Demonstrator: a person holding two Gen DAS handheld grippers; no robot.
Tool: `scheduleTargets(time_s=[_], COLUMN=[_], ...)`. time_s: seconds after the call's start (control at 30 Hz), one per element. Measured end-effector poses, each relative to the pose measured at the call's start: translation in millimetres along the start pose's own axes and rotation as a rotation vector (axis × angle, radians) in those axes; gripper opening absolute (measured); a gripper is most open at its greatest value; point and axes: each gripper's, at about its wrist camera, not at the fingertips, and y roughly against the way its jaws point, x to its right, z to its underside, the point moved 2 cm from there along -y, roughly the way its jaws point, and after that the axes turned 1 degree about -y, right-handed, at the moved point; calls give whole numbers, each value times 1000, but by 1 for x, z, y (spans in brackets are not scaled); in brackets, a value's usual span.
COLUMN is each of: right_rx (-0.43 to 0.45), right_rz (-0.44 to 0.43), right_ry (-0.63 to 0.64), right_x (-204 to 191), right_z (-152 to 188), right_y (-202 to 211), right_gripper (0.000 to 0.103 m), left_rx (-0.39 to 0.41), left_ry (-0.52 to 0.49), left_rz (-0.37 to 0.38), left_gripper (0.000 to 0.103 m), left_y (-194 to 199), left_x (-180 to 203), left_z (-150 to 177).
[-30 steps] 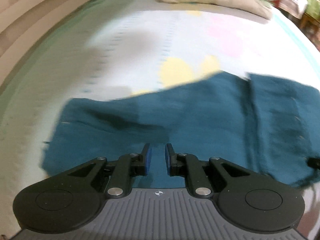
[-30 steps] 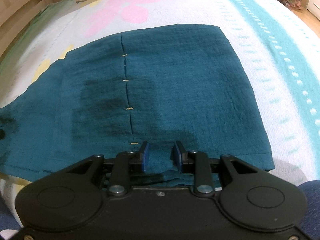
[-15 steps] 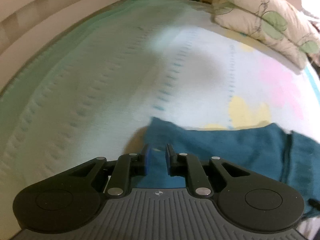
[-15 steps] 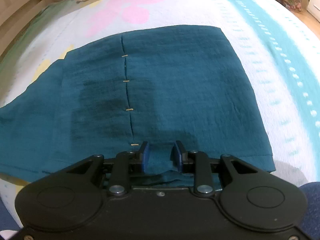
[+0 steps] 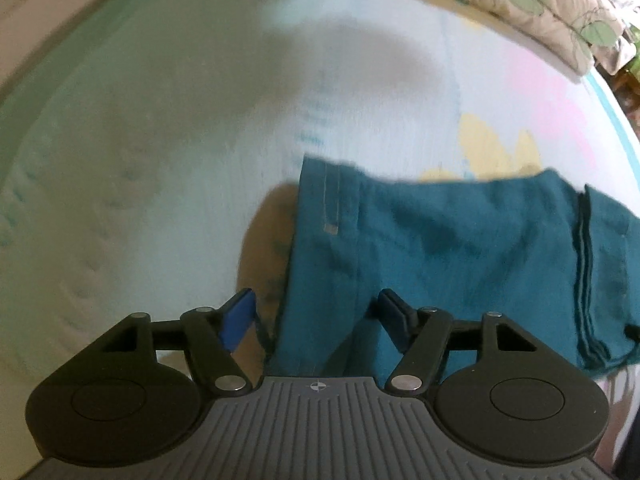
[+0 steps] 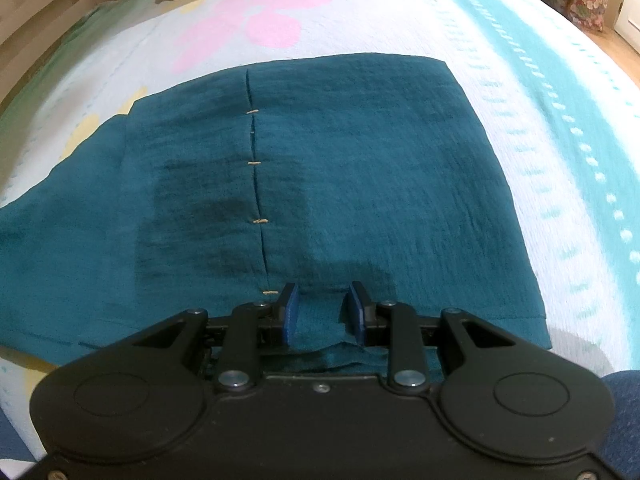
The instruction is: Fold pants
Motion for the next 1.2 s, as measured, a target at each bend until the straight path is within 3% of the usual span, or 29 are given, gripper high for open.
scheduleTargets(time_s=[0.17, 0.53, 0.63, 0.8, 1.0, 1.03, 1.07, 1.1, 1.17, 1.2], right_rx=[5, 38, 45, 52, 57, 58, 58, 58, 60, 60], right_rz=[7, 54, 52, 53, 40, 38, 37, 36, 34, 33], right_ry=[7, 82, 93, 100, 93, 92, 92, 92, 91, 92], right_x=[-2, -21, -24, -27, -23, -22, -22, -21, -20, -20], right_z=[0, 1, 0, -1, 0, 1, 1, 0, 1, 1], right_y=[0, -1, 0, 0, 2, 3, 4, 4, 6, 6], right_gripper=[39, 42, 42, 42, 42, 42, 42, 42, 42, 42], left_rx=[-51, -75, -68, -46, -17, -20, -20, -18, -11, -4], left_ry=[18, -17, 1, 79, 142, 137, 130, 122, 106, 111], left_rz=[44, 91, 103, 97, 82, 75, 51, 15, -35, -31], left_gripper=[67, 83, 84, 97, 96, 91, 77, 69, 40, 37], left_y=[-17, -34, -39, -47, -44, -44, -41, -40, -34, -29], left_x=[-6, 7, 14, 24, 23, 23, 22, 22, 22, 20], left_z=[13, -9, -19, -24, -20, -19, -19, -20, -17, -15])
